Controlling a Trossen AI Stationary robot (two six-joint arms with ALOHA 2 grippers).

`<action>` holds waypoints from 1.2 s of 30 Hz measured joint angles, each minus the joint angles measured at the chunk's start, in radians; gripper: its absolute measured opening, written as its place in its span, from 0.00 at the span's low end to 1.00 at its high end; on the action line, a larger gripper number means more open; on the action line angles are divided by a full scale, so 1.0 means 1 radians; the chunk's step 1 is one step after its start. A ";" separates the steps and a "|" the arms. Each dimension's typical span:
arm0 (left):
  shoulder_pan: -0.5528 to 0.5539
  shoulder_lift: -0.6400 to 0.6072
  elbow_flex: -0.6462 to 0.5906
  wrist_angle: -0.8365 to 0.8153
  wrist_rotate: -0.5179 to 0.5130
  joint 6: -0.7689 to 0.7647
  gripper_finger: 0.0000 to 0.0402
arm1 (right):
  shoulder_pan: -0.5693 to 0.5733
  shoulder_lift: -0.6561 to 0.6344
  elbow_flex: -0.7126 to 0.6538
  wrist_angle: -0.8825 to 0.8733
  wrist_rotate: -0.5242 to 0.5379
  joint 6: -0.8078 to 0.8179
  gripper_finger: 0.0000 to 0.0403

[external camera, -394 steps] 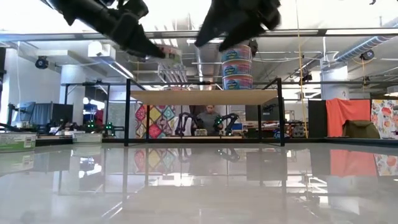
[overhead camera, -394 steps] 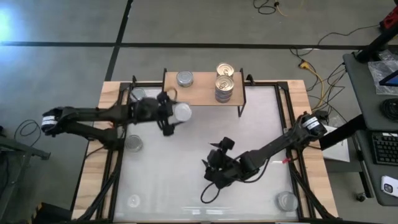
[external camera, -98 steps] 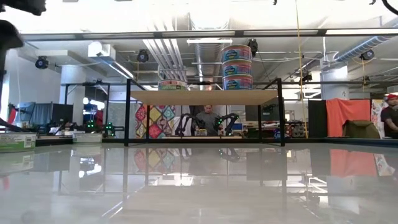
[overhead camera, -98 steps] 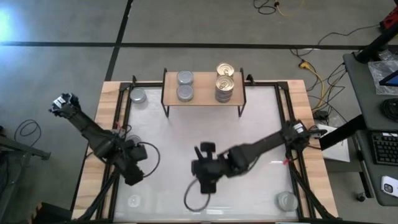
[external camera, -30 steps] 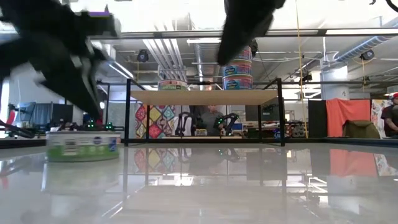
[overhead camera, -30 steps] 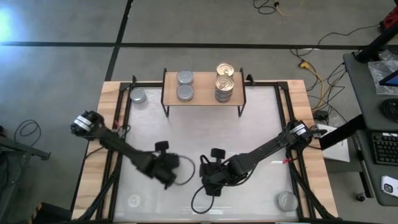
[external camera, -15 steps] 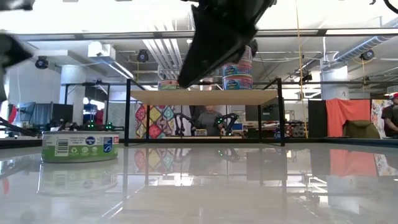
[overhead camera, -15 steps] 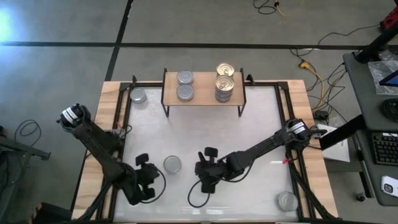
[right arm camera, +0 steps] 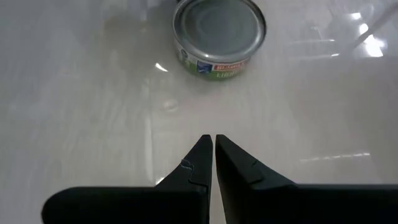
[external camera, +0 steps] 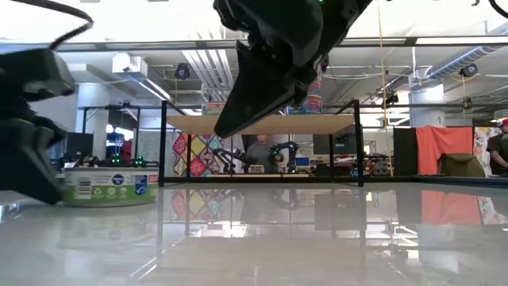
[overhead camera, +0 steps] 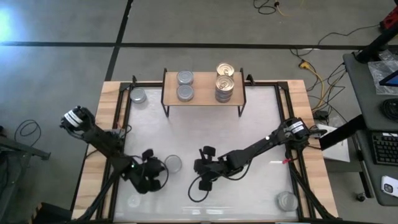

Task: Stack canned seafood by type on shelf
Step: Stack the green tuna can on top of the green tuna can on the shelf

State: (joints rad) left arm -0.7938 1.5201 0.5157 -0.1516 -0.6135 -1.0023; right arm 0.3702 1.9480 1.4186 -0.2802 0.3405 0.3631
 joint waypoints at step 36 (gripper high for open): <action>0.251 0.116 0.002 0.425 0.010 0.278 0.00 | -0.111 -0.001 -0.203 0.069 0.225 0.088 0.03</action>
State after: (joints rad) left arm -0.5429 1.6358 0.5181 0.2736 -0.6035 -0.7238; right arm 0.2596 1.9472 1.2153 -0.2116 0.5654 0.4513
